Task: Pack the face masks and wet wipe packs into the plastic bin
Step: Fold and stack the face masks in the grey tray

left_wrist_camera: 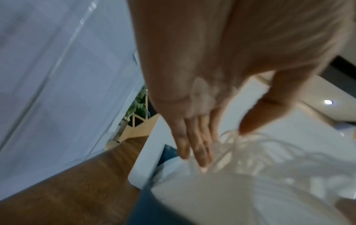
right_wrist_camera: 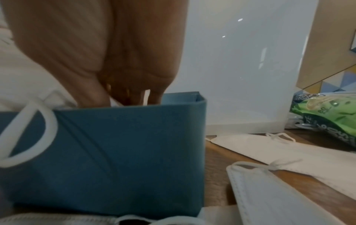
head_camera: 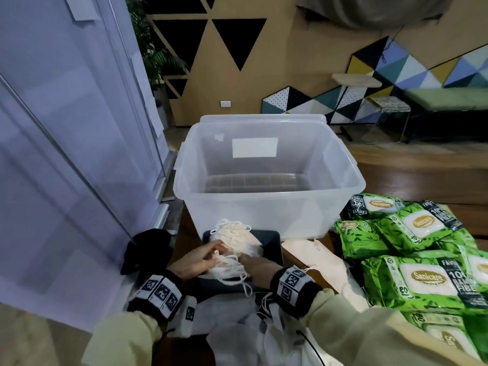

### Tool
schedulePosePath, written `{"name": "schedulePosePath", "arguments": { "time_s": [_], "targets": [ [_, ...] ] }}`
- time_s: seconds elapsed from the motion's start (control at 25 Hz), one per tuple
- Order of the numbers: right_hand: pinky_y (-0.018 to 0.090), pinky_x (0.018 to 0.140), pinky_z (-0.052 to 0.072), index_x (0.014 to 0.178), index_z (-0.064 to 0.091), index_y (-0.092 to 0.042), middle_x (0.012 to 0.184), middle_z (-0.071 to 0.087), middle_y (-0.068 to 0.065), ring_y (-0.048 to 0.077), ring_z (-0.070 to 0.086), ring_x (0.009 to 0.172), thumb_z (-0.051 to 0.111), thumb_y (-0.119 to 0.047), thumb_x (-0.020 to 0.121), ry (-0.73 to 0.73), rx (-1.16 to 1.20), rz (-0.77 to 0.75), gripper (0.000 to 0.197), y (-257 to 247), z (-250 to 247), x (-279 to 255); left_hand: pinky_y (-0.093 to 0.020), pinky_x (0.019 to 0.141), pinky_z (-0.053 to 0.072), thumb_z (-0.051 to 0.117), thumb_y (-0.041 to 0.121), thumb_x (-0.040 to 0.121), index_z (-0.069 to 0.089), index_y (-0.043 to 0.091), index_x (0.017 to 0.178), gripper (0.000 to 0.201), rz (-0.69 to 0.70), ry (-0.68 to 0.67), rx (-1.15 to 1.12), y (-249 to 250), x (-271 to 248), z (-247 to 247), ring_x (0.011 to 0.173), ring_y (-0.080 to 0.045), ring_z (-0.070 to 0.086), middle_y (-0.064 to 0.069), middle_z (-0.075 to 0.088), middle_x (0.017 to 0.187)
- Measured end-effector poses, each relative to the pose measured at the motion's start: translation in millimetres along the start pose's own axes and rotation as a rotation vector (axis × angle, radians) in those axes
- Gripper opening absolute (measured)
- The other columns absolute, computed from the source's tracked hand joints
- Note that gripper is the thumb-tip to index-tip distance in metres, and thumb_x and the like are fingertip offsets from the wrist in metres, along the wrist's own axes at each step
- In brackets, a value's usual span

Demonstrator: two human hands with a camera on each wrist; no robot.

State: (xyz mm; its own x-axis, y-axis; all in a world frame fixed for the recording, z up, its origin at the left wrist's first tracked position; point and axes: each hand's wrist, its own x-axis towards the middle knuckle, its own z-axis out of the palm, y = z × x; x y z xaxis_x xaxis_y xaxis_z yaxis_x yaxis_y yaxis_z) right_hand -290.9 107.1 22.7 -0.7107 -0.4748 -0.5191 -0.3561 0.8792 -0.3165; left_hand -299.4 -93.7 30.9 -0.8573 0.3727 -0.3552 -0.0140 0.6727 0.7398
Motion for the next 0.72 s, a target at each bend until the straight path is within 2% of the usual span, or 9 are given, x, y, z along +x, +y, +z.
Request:
{"name": "schedulePosePath", "arguments": {
  "time_s": [0.12, 0.2, 0.28, 0.4, 0.48, 0.52, 0.6, 0.68, 0.72],
  "targets": [
    [0.040, 0.095, 0.041, 0.142, 0.027, -0.010, 0.137, 0.043, 0.015, 0.033, 0.047, 0.122, 0.043, -0.003, 0.090, 0.143, 0.012, -0.036, 0.054, 3.4, 3.8, -9.1, -0.028, 0.095, 0.044, 0.058, -0.014, 0.073, 0.051, -0.008, 0.123, 0.051, -0.061, 0.453, 0.317, -15.0, -25.3, 28.1, 0.114, -0.033, 0.057, -0.012, 0.057, 0.117],
    [0.041, 0.095, 0.040, 0.141, 0.027, -0.006, 0.137, 0.038, 0.015, 0.033, 0.045, 0.122, 0.037, -0.001, 0.091, 0.243, -0.032, 0.004, 0.051, -0.8, 9.2, -15.5, -0.048, 0.080, 0.053, 0.081, -0.002, 0.033, 0.060, -0.018, 0.110, 0.081, -0.186, 0.350, 0.473, -18.9, -32.9, 68.7, 0.101, -0.045, 0.063, -0.029, 0.063, 0.111],
    [0.044, 0.103, 0.036, 0.142, 0.020, 0.000, 0.143, 0.027, 0.021, 0.036, 0.036, 0.128, 0.033, -0.002, 0.092, 0.268, -0.084, 0.153, 0.051, -6.6, 22.8, -20.2, -0.057, 0.090, 0.046, 0.083, 0.008, 0.016, 0.062, -0.018, 0.106, 0.096, -0.210, 0.283, 0.618, -19.4, -32.0, 96.8, 0.103, -0.051, 0.059, -0.038, 0.060, 0.110],
    [0.047, 0.112, 0.022, 0.144, -0.004, 0.008, 0.151, 0.007, 0.031, 0.043, 0.022, 0.137, 0.033, -0.014, 0.096, 0.091, -0.086, 0.328, 0.065, -13.9, 31.4, -24.2, -0.052, 0.111, 0.007, 0.084, 0.010, 0.026, 0.050, -0.016, 0.120, 0.104, -0.209, 0.206, 0.760, -28.8, -27.8, 107.3, 0.121, -0.052, 0.042, -0.041, 0.050, 0.123],
    [0.047, 0.114, 0.018, 0.141, -0.013, 0.011, 0.151, 0.000, 0.033, 0.043, 0.016, 0.140, 0.038, -0.020, 0.097, -0.019, -0.104, 0.325, 0.074, -12.9, 34.3, -16.8, -0.052, 0.112, -0.002, 0.085, 0.018, 0.034, 0.039, -0.011, 0.128, 0.108, -0.193, 0.190, 0.791, -18.3, -27.1, 105.2, 0.128, -0.050, 0.038, -0.042, 0.040, 0.132],
    [0.046, 0.114, 0.018, 0.141, -0.016, 0.011, 0.152, -0.003, 0.032, 0.043, 0.014, 0.141, 0.042, -0.022, 0.096, -0.060, -0.086, 0.321, 0.080, -10.2, 33.1, -12.6, -0.053, 0.111, -0.005, 0.081, 0.024, 0.048, 0.029, -0.011, 0.133, 0.106, -0.225, 0.147, 0.755, -5.5, -30.6, 98.2, 0.134, -0.050, 0.029, -0.044, 0.024, 0.139],
    [0.045, 0.114, 0.019, 0.141, -0.019, 0.009, 0.152, -0.006, 0.031, 0.041, 0.013, 0.142, 0.048, -0.025, 0.094, -0.098, -0.065, 0.310, 0.088, -5.3, 18.8, -14.4, -0.059, 0.105, -0.013, 0.052, 0.024, 0.083, 0.001, -0.016, 0.138, 0.085, -0.342, 0.274, 0.674, 10.2, -26.0, 96.3, 0.138, -0.049, -0.007, -0.041, -0.017, 0.138],
    [0.039, 0.113, 0.024, 0.145, -0.004, 0.007, 0.153, 0.010, 0.027, 0.035, 0.024, 0.140, 0.049, -0.024, 0.094, -0.212, 0.013, 0.252, 0.080, -2.2, 2.3, -26.3, -0.066, 0.108, 0.000, 0.031, 0.014, 0.086, 0.007, -0.018, 0.140, 0.068, -0.408, 0.303, 0.622, 15.9, -23.8, 82.0, 0.139, -0.049, -0.008, -0.037, -0.015, 0.144],
    [0.032, 0.110, 0.030, 0.145, 0.023, 0.000, 0.146, 0.036, 0.021, 0.027, 0.040, 0.133, 0.051, -0.026, 0.093, -0.155, -0.038, 0.184, 0.065, 4.2, 0.5, -20.4, -0.066, 0.109, 0.009, 0.032, 0.011, 0.082, 0.012, -0.019, 0.140, 0.068, -0.395, 0.368, 0.667, 12.9, -22.5, 74.3, 0.141, -0.049, -0.002, -0.037, -0.009, 0.147]
  ]
}}
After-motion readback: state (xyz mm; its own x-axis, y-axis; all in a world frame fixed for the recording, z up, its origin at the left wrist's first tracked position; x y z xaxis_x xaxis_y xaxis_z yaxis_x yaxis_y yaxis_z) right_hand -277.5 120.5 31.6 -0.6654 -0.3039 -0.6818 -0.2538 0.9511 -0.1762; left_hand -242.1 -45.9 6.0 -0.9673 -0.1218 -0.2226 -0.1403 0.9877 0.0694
